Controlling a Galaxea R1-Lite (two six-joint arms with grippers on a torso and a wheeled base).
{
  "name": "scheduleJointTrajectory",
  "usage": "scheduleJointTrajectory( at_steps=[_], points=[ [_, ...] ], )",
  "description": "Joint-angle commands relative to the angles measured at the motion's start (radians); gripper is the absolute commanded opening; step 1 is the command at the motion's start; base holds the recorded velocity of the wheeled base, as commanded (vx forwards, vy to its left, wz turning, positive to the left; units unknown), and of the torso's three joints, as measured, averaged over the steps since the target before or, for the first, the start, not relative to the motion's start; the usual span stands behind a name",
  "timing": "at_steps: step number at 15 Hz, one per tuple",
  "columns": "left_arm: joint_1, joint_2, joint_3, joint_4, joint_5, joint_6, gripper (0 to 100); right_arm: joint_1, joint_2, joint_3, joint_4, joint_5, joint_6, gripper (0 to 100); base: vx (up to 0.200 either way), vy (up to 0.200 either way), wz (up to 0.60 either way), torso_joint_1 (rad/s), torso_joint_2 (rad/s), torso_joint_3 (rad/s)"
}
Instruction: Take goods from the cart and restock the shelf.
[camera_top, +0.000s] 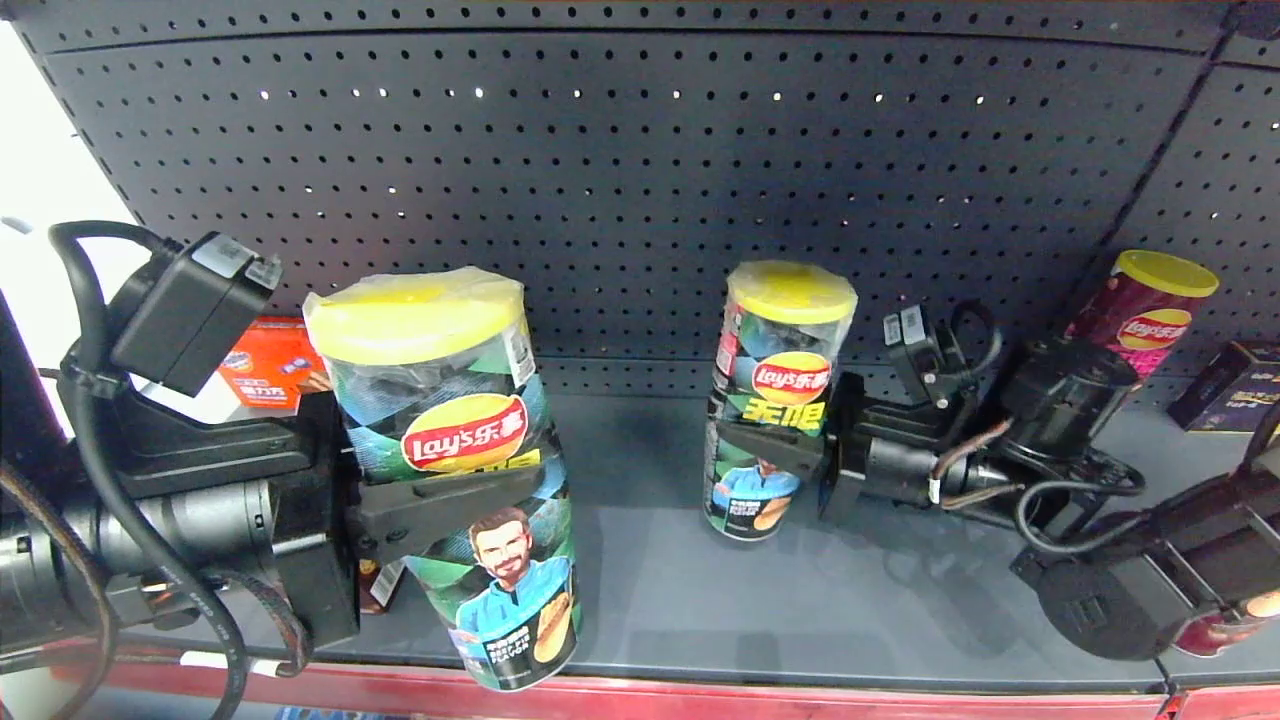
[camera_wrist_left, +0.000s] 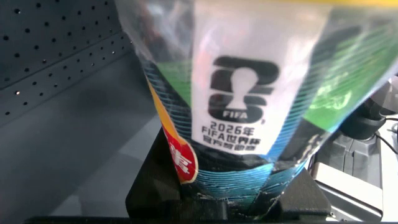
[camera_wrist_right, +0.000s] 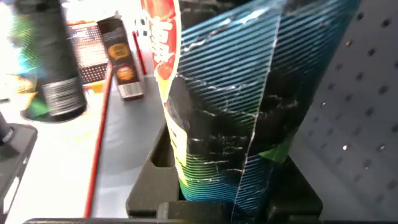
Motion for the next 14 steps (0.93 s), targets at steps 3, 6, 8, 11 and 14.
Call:
scheduleJointTrajectory(
  at_steps=[3, 6, 8, 11, 14],
  points=[
    [0.0, -0.001, 0.001, 0.001, 0.002, -0.001, 0, 0.049, -0.026, 0.249, -0.184, -0.028, 0.006, 0, 0.0, 0.0, 0.0, 0.0, 0.0, 0.0],
    [0.0, 0.001, 0.001, 0.001, 0.002, -0.001, 0, 0.056, -0.023, 0.281, -0.202, -0.028, 0.004, 0, 0.0, 0.0, 0.0, 0.0, 0.0, 0.0],
    [-0.001, 0.001, 0.001, 0.0, 0.002, -0.001, 0, 0.061, 0.012, 0.286, -0.222, -0.03, -0.002, 0, 0.0, 0.0, 0.0, 0.0, 0.0, 0.0],
    [0.0, 0.001, 0.002, 0.0, 0.002, -0.001, 0, 0.07, 0.064, 0.27, -0.234, -0.03, -0.002, 0, 0.0, 0.0, 0.0, 0.0, 0.0, 0.0],
    [0.0, -0.001, 0.015, 0.0, 0.001, -0.001, 0, 0.072, 0.093, 0.24, -0.234, -0.03, -0.002, 0, 0.0, 0.0, 0.0, 0.0, 0.0, 0.0]
  ],
)
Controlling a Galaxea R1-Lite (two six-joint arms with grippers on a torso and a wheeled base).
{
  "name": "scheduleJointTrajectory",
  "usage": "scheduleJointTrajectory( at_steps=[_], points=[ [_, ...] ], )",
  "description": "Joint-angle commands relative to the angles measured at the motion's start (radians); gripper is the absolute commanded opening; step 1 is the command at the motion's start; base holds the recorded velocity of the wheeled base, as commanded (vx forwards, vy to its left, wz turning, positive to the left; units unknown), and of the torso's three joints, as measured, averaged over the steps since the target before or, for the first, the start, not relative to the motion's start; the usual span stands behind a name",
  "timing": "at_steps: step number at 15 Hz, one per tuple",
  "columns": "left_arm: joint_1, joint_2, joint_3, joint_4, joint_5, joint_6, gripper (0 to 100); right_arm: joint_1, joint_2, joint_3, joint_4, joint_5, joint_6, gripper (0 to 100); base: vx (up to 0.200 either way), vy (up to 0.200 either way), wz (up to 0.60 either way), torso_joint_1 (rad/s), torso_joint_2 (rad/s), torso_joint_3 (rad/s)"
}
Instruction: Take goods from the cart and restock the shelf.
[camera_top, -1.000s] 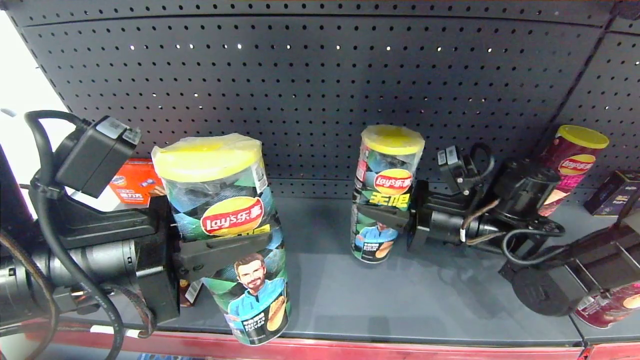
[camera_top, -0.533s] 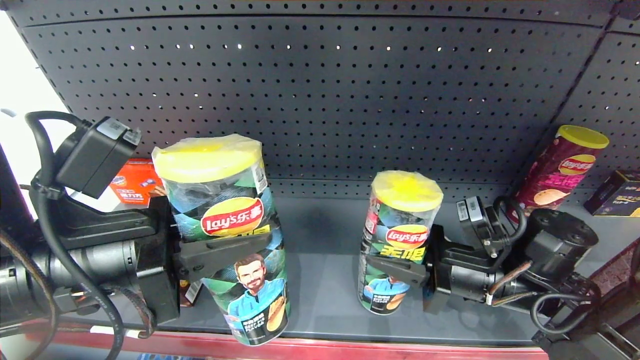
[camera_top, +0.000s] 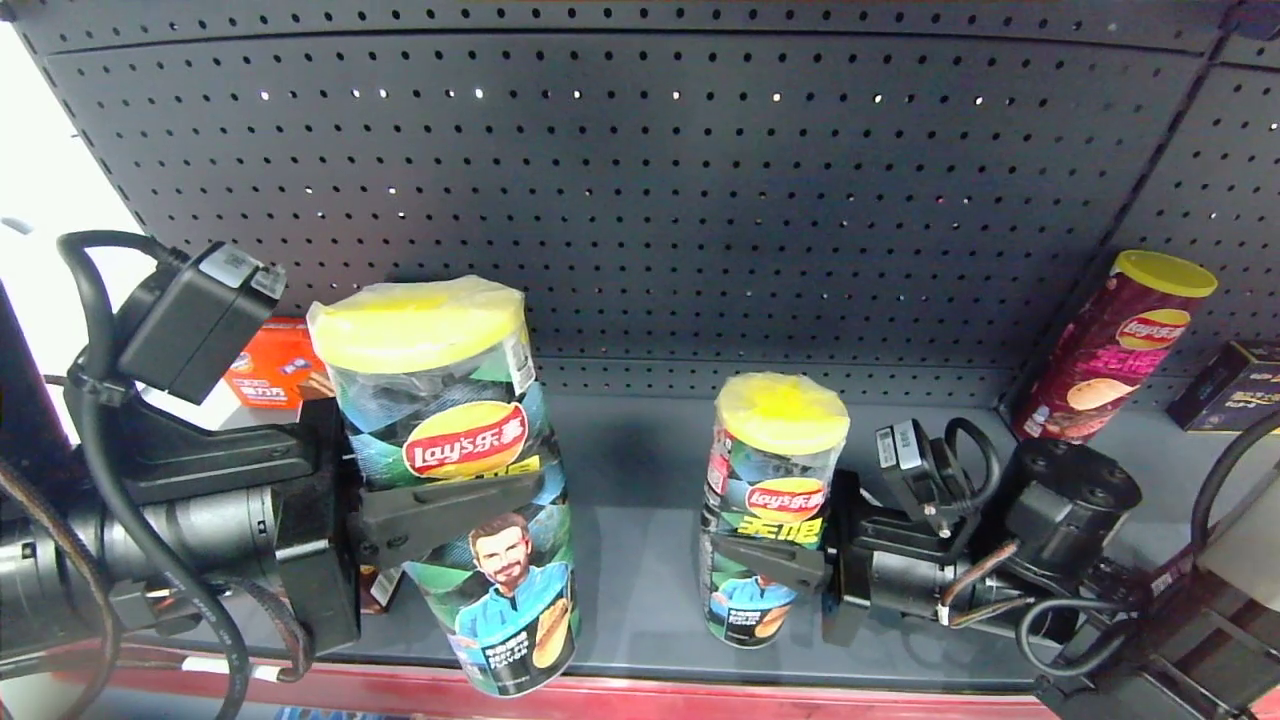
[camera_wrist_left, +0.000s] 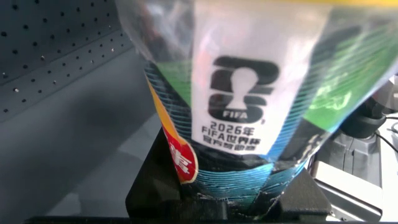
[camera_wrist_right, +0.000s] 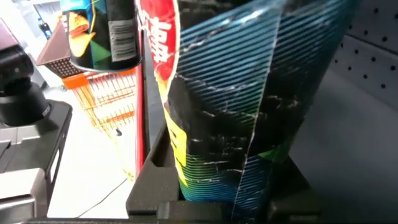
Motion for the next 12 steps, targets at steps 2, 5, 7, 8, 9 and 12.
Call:
scheduleJointTrajectory(
  at_steps=[2, 5, 7, 8, 9, 12],
  points=[
    [0.0, -0.001, 0.004, 0.0, 0.0, -0.001, 0, 0.002, 0.051, -0.045, 0.002, 0.0, 0.0, 0, 0.0, 0.0, 0.0, 0.0, 0.0, 0.0],
    [0.0, -0.001, 0.004, 0.0, 0.0, -0.001, 0, 0.008, 0.051, -0.042, 0.002, -0.002, -0.002, 100, 0.0, 0.0, 0.0, 0.0, 0.0, 0.0],
    [0.0, -0.001, 0.004, 0.0, 0.0, -0.001, 0, 0.009, 0.035, -0.037, 0.002, -0.038, -0.002, 100, 0.0, 0.0, 0.0, 0.0, 0.0, 0.0],
    [0.0, -0.001, 0.004, 0.0, 0.0, -0.001, 0, 0.008, 0.017, -0.031, 0.002, -0.04, -0.002, 100, 0.0, 0.0, 0.0, 0.0, 0.0, 0.0],
    [0.0, -0.001, 0.004, 0.0, 0.0, -0.001, 0, 0.006, -0.008, -0.017, 0.002, -0.04, -0.002, 100, 0.0, 0.0, 0.0, 0.0, 0.0, 0.0],
    [0.0, -0.001, 0.006, 0.0, 0.0, -0.001, 0, 0.003, -0.109, 0.064, 0.002, -0.041, 0.0, 100, 0.0, 0.0, 0.0, 0.0, 0.0, 0.0]
  ],
)
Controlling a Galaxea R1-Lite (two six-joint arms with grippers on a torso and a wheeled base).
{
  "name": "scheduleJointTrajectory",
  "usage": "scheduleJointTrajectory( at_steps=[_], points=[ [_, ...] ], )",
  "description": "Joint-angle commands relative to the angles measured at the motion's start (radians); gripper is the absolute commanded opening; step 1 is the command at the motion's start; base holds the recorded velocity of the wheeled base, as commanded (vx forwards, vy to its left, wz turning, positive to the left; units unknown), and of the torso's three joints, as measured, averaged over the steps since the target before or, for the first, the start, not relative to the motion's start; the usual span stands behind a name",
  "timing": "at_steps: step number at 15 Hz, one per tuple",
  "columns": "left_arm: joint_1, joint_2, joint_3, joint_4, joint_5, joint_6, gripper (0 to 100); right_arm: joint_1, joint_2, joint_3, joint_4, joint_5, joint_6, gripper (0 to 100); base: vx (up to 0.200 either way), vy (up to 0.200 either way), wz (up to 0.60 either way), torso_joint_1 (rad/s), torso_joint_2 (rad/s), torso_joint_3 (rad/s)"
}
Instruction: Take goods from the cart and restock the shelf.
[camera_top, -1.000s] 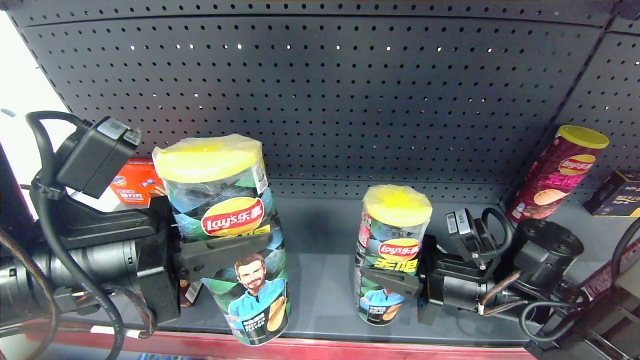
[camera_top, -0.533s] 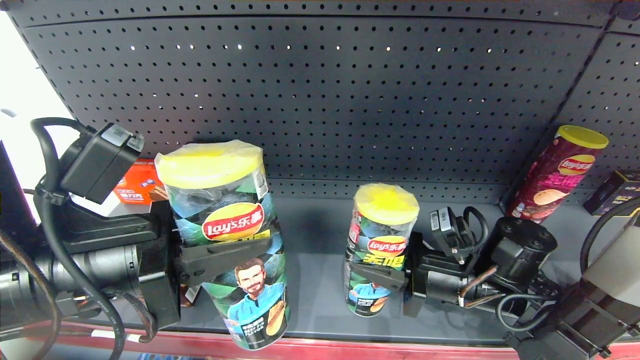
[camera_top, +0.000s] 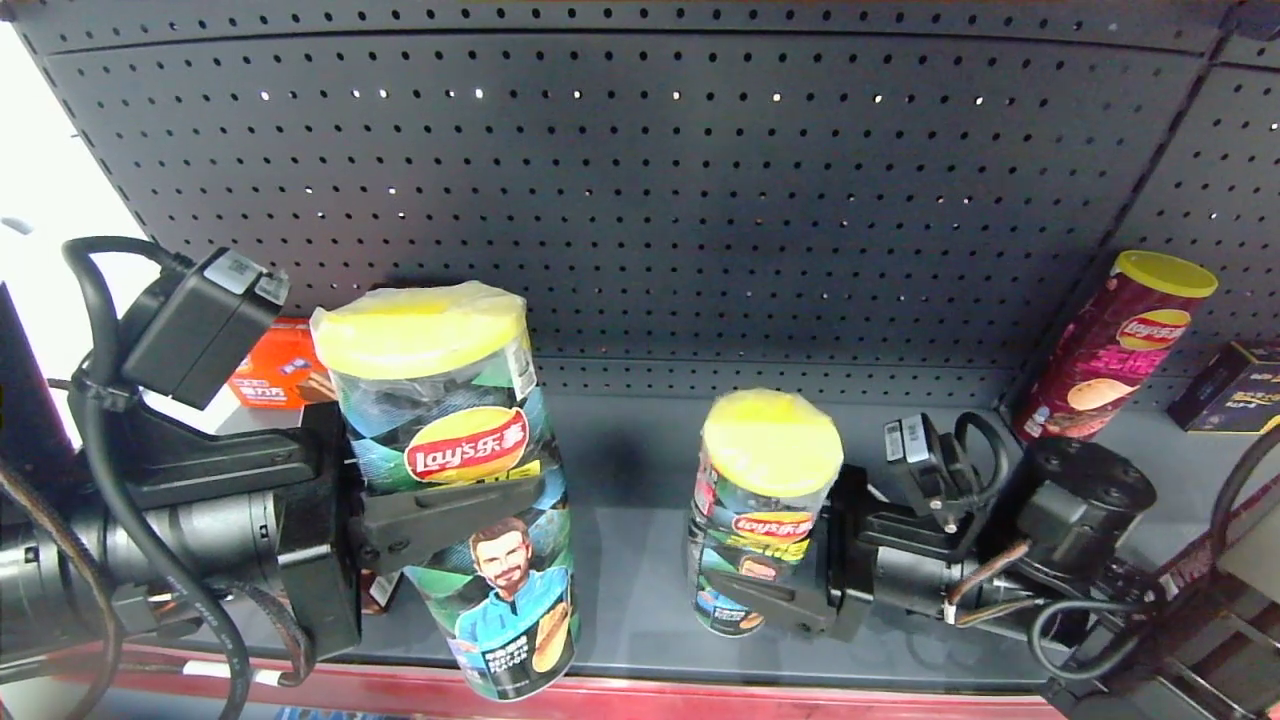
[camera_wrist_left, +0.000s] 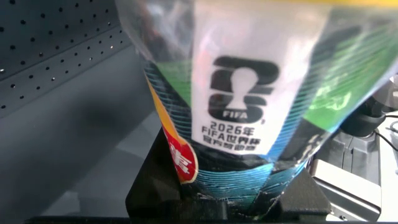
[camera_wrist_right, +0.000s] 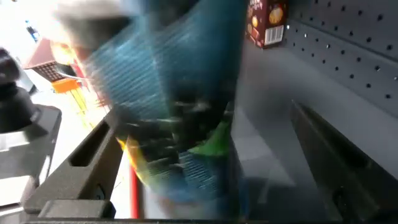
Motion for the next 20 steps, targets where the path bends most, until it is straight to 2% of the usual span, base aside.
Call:
scheduleJointTrajectory(
  at_steps=[1, 6, 10, 11, 13, 15, 20],
  points=[
    [0.0, -0.001, 0.001, 0.0, 0.0, 0.0, 0, -0.005, -0.128, 0.086, -0.002, -0.001, 0.003, 100, 0.0, 0.0, 0.0, 0.0, 0.0, 0.0],
    [-0.001, -0.001, 0.001, 0.0, 0.0, 0.0, 0, -0.059, -0.385, 0.261, -0.002, -0.001, 0.008, 100, 0.0, 0.0, 0.0, 0.0, 0.0, 0.0],
    [-0.001, -0.011, 0.001, 0.0, 0.0, 0.0, 0, -0.117, -0.526, 0.304, 0.077, -0.001, 0.008, 100, 0.0, 0.0, 0.0, 0.0, 0.0, 0.0],
    [-0.001, -0.022, 0.001, 0.001, 0.001, 0.0, 0, -0.161, -0.632, 0.298, 0.181, -0.003, 0.008, 100, 0.0, 0.0, 0.0, 0.0, 0.0, 0.0],
    [-0.001, -0.025, -0.004, 0.001, 0.001, 0.0, 0, -0.2, -0.745, 0.295, 0.307, -0.004, 0.008, 100, 0.0, 0.0, 0.0, 0.0, 0.0, 0.0],
    [-0.001, -0.03, -0.012, 0.0, 0.001, 0.0, 0, -0.244, -0.929, 0.312, 0.529, -0.046, 0.008, 100, 0.0, 0.0, 0.0, 0.0, 0.0, 0.0],
    [-0.006, -0.037, -0.023, 0.0, 0.001, 0.001, 0, -0.246, -1.419, 0.378, 1.138, -0.415, 0.008, 100, 0.0, 0.0, 0.0, 0.0, 0.0, 0.0]
  ],
)
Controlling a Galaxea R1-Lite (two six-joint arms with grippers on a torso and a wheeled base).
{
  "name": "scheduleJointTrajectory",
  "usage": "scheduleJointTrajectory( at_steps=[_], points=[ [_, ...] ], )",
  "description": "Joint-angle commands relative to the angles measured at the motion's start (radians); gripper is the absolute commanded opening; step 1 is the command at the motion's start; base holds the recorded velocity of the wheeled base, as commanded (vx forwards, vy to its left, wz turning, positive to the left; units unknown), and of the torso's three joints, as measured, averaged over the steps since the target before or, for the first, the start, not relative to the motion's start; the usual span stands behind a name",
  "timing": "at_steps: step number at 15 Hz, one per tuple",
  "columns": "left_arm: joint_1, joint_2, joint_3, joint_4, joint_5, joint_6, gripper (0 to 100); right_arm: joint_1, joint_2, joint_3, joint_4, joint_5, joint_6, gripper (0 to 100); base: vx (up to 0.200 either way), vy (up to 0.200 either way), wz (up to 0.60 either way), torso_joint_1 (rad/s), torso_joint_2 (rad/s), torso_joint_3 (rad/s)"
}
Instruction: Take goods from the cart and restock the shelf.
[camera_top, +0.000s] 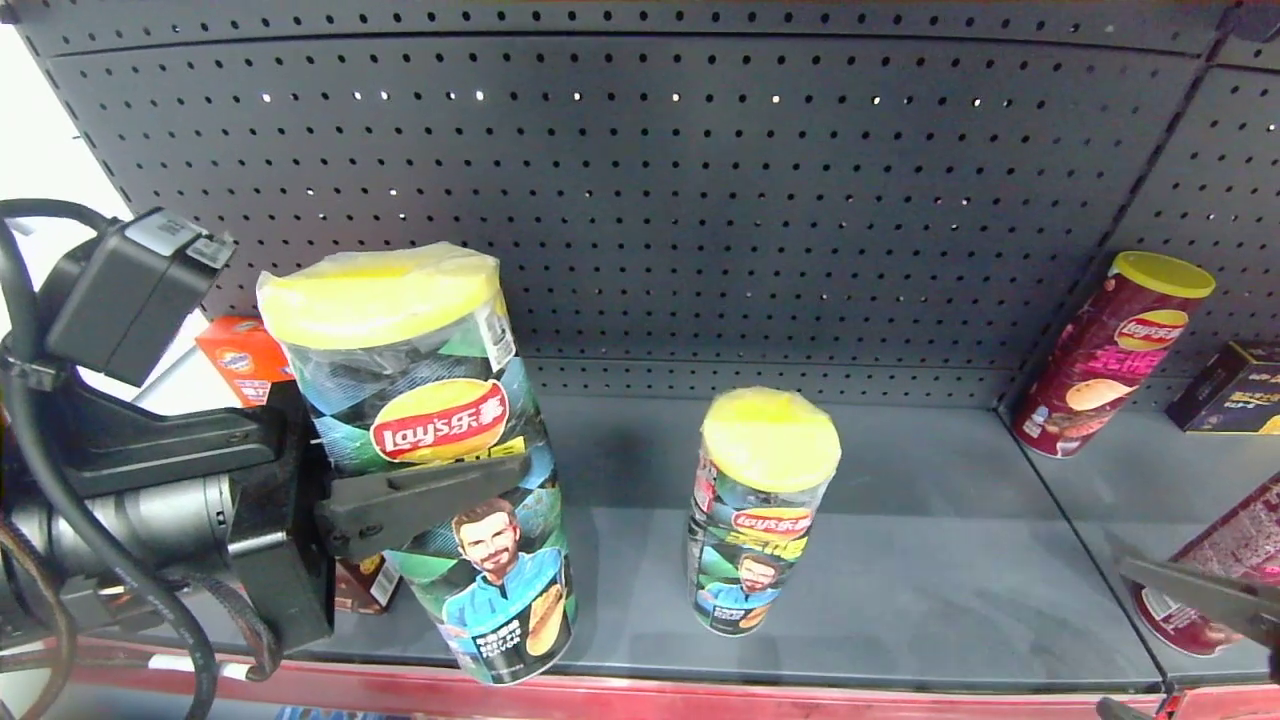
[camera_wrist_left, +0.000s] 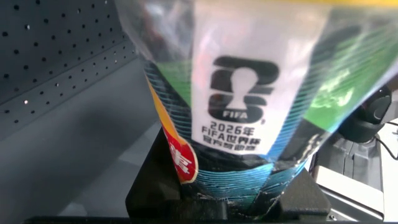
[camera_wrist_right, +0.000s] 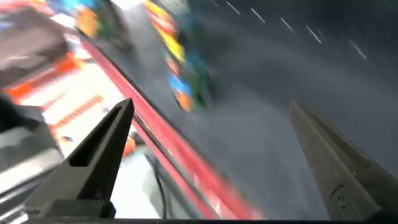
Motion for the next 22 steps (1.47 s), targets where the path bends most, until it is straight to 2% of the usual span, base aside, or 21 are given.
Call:
scheduleJointTrajectory(
  at_steps=[1, 2, 3, 5, 6, 12, 14, 16, 17, 19, 22],
  points=[
    [-0.007, -0.002, -0.002, 0.0, 0.0, 0.0, 0, -0.013, -0.407, 0.038, 0.348, -0.211, 0.0, 100, 0.0, 0.0, 0.0, 0.0, 0.0, 0.0],
    [-0.009, -0.002, -0.004, 0.0, 0.0, 0.0, 0, -0.013, -0.449, 0.043, 0.391, -0.231, 0.0, 100, 0.0, 0.0, 0.0, 0.0, 0.0, 0.0],
    [-0.009, -0.002, -0.002, 0.0, 0.0, 0.0, 0, -0.012, -0.584, 0.055, 0.517, -0.282, 0.0, 100, 0.0, 0.0, 0.0, 0.0, 0.0, 0.0],
    [-0.012, -0.002, 0.001, 0.0, 0.0, 0.0, 0, -0.007, -0.811, 0.081, 0.699, -0.306, -0.002, 100, 0.0, 0.0, 0.0, 0.0, 0.0, 0.0],
    [-0.012, -0.003, 0.004, 0.0, 0.0, 0.001, 0, -0.009, -0.811, 0.073, 0.724, -0.337, 0.0, 100, 0.0, 0.0, 0.0, 0.0, 0.0, 0.0],
    [-0.012, -0.016, 0.015, 0.0, 0.0, 0.0, 0, -0.003, -0.811, 0.073, 0.719, -0.378, 0.032, 100, 0.0, 0.0, 0.0, 0.0, 0.0, 0.0],
    [-0.01, -0.016, 0.013, 0.001, 0.001, 0.001, 0, -0.139, -0.658, 0.078, 0.712, -0.486, 0.034, 100, 0.0, 0.0, 0.0, 0.0, 0.0, 0.0],
    [-0.01, -0.02, 0.016, 0.003, 0.001, 0.001, 0, -0.302, -0.597, 0.078, 0.712, -0.487, 0.026, 100, 0.0, 0.0, 0.0, 0.0, 0.0, 0.0],
    [-0.01, -0.028, 0.016, 0.006, 0.001, 0.001, 0, -0.335, -0.635, 0.078, 0.71, -0.487, 0.027, 100, 0.0, 0.0, 0.0, 0.0, 0.0, 0.0],
    [-0.01, -0.033, 0.019, 0.006, 0.005, 0.001, 0, -0.345, -0.798, 0.08, 0.71, -0.484, 0.03, 100, 0.0, 0.0, 0.0, 0.0, 0.0, 0.0],
    [-0.012, -0.03, 0.007, 0.004, 0.003, 0.003, 0, -0.345, -0.805, 0.095, 0.663, -0.547, 0.044, 100, 0.0, 0.0, 0.0, 0.0, 0.0, 0.0]
  ],
)
